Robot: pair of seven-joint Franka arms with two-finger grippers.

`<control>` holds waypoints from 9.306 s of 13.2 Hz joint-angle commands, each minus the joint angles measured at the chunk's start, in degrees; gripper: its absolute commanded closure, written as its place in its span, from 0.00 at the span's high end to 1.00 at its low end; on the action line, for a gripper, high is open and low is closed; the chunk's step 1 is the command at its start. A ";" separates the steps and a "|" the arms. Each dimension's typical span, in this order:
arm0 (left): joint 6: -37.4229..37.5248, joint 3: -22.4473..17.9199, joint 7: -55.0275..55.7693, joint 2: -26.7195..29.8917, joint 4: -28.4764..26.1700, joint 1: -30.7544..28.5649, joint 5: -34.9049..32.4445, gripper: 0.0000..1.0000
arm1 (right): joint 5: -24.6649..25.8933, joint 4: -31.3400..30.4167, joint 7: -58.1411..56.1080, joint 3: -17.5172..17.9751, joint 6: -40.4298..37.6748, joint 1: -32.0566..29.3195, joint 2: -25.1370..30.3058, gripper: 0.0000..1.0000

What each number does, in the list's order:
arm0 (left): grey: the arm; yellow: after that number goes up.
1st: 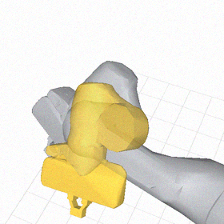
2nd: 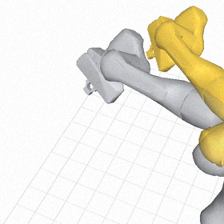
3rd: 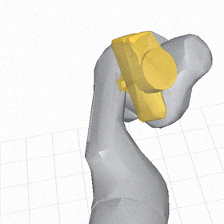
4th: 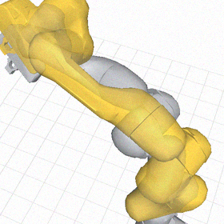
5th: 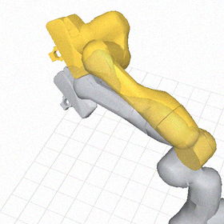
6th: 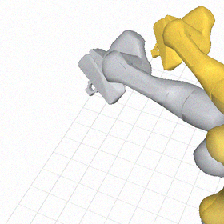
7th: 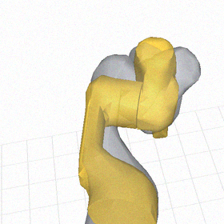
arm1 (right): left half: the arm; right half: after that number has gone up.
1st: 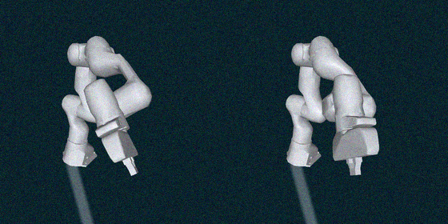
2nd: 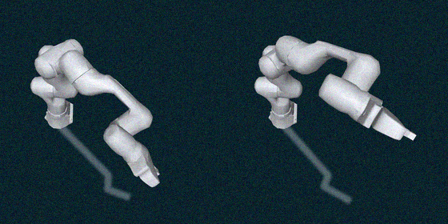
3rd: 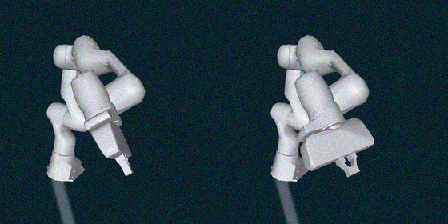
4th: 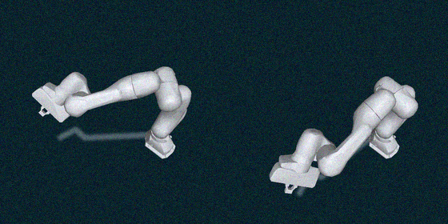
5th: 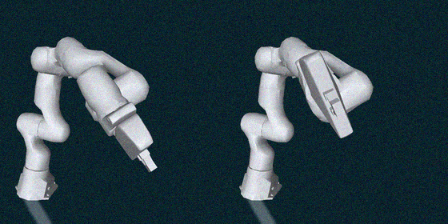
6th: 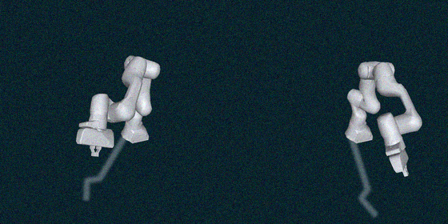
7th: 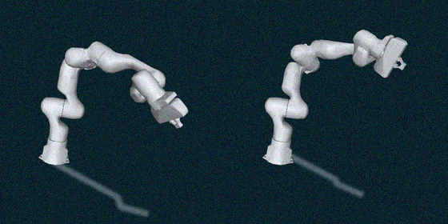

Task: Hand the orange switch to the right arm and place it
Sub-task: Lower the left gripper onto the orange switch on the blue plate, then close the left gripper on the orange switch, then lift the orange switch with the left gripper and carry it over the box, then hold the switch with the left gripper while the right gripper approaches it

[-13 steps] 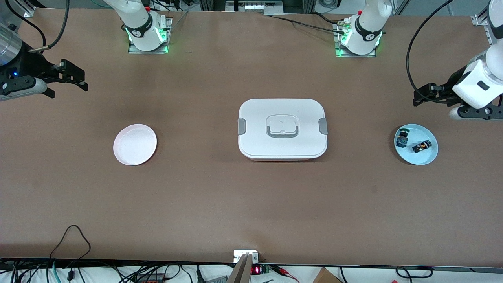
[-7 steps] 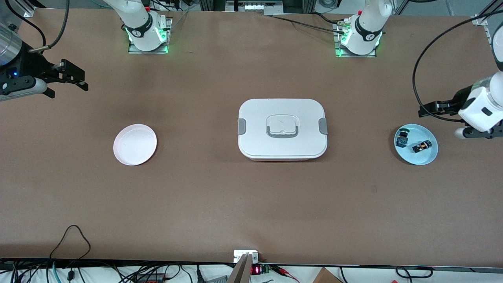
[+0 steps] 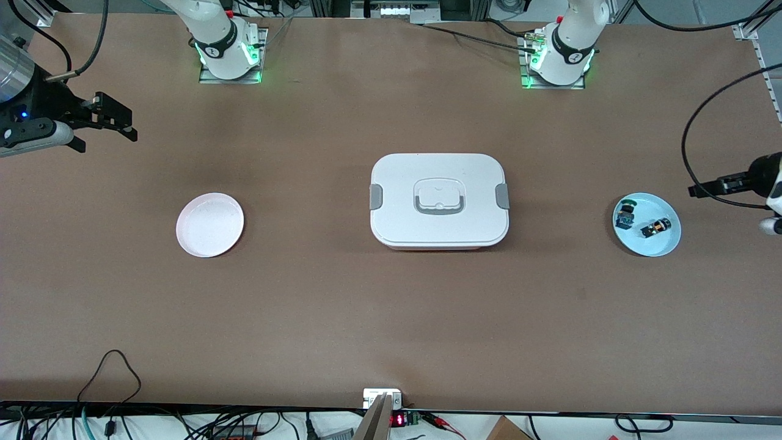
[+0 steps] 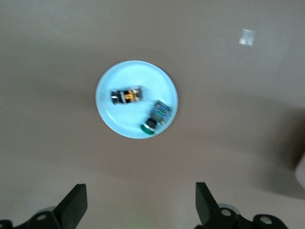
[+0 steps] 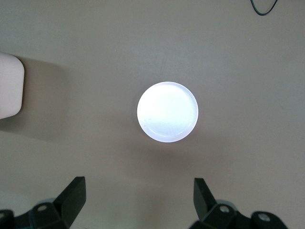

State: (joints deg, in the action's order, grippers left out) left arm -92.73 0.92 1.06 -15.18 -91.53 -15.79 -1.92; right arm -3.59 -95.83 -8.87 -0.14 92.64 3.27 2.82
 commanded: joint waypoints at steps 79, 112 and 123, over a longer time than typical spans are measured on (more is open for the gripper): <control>-5.68 28.96 -89.41 -16.36 -5.67 -8.73 41.44 0.01 | -0.36 3.46 -3.43 -0.12 -4.22 0.16 -0.18 1.00; -27.15 35.82 -137.46 -18.21 -14.82 6.83 95.78 0.00 | -112.50 -23.00 -53.35 -0.12 23.03 28.80 -22.32 1.00; -27.15 35.82 -137.37 -18.30 -14.82 7.09 95.78 0.00 | -122.62 -21.33 -53.27 -0.12 25.93 33.65 -23.47 0.97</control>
State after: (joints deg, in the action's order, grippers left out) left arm -119.87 36.46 -134.22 -33.75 -106.39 -9.02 91.60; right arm -124.77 -118.31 -62.24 0.20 117.62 36.27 -20.38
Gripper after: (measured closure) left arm 0.278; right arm 0.026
